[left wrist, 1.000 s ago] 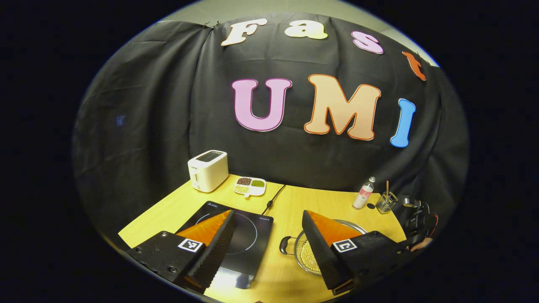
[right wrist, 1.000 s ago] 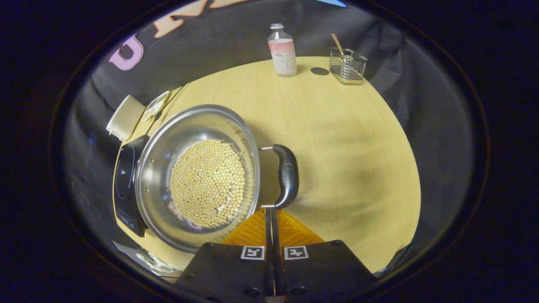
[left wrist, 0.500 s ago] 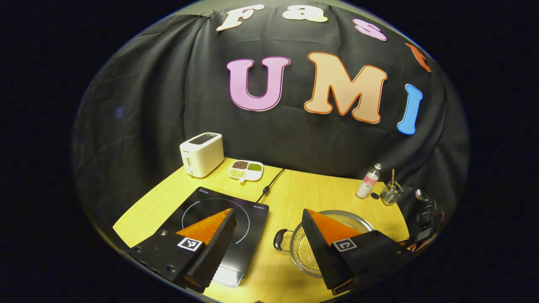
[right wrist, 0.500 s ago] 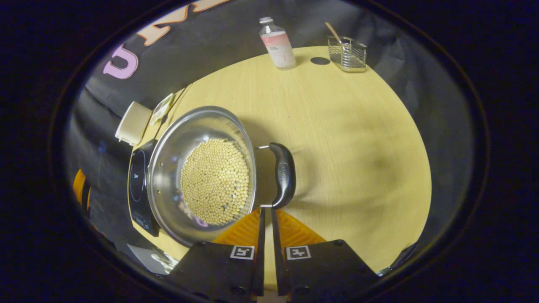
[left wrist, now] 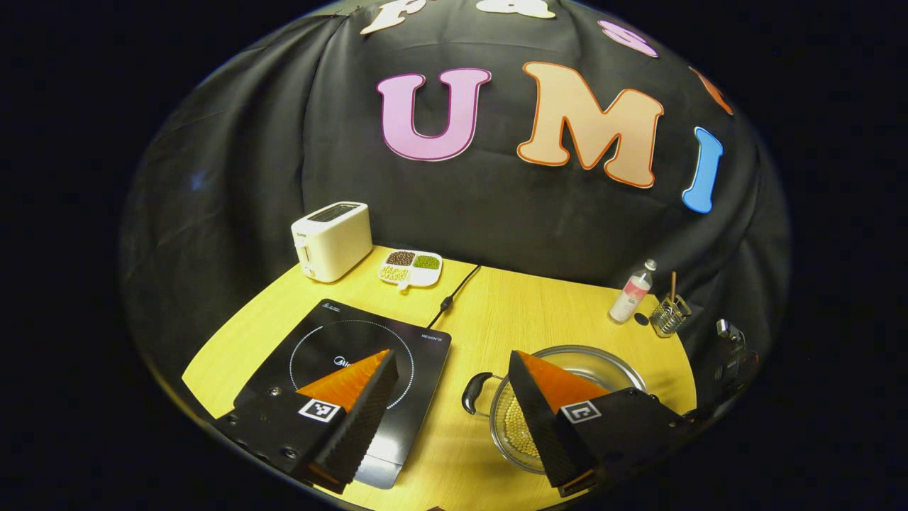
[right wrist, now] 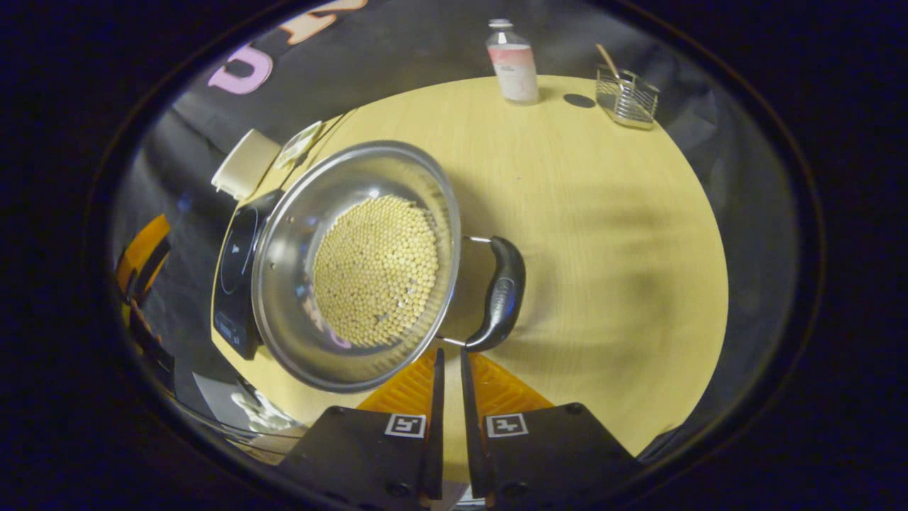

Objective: First push the handle of the pot to place it horizontally, then grasp the pot with both hands and set it on the induction cooktop.

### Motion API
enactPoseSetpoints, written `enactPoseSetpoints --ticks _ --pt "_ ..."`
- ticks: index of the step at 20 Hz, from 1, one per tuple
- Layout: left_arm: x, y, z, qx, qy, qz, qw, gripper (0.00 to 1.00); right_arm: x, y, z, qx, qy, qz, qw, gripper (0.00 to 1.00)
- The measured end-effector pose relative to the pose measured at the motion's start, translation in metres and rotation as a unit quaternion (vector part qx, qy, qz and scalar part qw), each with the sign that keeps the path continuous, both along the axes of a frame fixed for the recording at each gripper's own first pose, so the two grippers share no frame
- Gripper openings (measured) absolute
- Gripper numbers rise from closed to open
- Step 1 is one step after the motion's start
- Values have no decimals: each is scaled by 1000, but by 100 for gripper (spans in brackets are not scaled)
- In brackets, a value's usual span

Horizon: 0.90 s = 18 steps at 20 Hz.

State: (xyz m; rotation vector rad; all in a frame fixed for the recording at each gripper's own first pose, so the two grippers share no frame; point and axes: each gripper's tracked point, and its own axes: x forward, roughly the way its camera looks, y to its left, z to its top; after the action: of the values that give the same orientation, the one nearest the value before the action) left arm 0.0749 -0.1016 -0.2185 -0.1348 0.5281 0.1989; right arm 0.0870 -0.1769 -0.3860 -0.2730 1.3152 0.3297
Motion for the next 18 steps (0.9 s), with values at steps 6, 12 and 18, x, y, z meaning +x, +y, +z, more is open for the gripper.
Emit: enactPoseSetpoints --ticks 6,12,18 --pt "3 -4 -11 12 10 -25 1000 97 -37 -16 -26 -33 43 -16 998 20" --pt "11 -12 -38 38 52 -96 993 97 -5 -18 16 73 14 -154 985 40" --pt "24 -14 -76 16 110 -136 984 97 33 -12 47 134 -16 -208 969 94"
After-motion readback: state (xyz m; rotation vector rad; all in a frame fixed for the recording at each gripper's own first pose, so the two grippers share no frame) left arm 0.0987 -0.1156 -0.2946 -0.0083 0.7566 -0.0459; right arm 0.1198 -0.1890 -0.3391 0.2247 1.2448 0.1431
